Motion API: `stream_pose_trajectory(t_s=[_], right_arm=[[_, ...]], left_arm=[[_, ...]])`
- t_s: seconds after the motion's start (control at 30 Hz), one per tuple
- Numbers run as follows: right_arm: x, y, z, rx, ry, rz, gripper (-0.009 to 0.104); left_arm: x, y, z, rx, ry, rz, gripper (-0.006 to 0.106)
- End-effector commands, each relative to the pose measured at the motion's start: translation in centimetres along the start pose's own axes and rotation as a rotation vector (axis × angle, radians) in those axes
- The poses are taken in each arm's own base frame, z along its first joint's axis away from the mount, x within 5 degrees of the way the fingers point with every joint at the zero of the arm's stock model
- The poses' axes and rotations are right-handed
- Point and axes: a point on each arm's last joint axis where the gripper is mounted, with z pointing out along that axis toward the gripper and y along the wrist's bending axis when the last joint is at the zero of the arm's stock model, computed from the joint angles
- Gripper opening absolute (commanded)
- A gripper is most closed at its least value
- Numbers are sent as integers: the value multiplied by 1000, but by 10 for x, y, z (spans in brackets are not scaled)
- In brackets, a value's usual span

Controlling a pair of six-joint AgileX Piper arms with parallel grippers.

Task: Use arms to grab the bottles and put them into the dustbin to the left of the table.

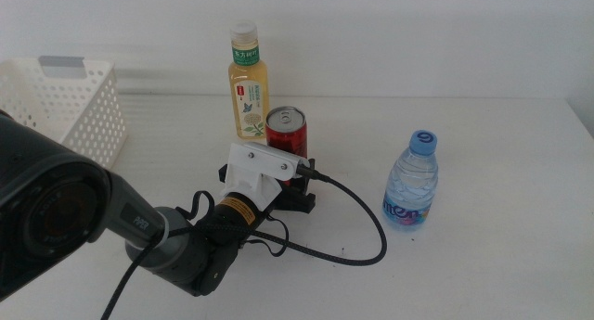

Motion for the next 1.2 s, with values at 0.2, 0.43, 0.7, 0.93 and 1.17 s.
stream_pose_trajectory(t_s=[0.2,0.43,0.7,0.93,1.17], right_arm=[[0,0,0,6,-12,-13,90],[0,0,0,6,-12,-13,90],[0,0,0,6,-12,-13,90],[0,0,0,6,-12,-13,90],[0,0,0,6,-12,-13,90]], left_arm=[[-57,-3,-34,-23,-34,-30,12],[-132,-13,-83,-8,211,62,12],[-204,-19,-133,21,329,187,12],[-252,39,-151,-160,561,74,12],[-277,118,-168,-327,809,19,12]])
